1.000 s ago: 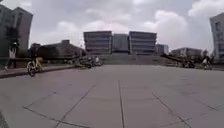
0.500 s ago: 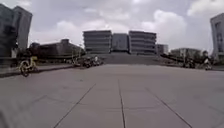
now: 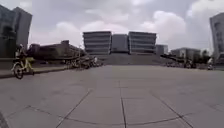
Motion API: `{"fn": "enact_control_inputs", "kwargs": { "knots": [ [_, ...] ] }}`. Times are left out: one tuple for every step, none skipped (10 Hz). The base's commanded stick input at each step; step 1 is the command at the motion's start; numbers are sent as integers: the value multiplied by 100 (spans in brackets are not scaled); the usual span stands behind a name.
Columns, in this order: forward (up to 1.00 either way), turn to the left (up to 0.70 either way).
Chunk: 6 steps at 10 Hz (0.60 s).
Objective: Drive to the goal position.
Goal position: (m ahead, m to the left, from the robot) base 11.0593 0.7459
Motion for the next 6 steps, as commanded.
{"fn": "enact_control_inputs", "kwargs": {
  "knots": [
    [70,0],
    [70,0],
    [70,0],
    [70,0],
    [70,0],
    [70,0]
  ]
}}
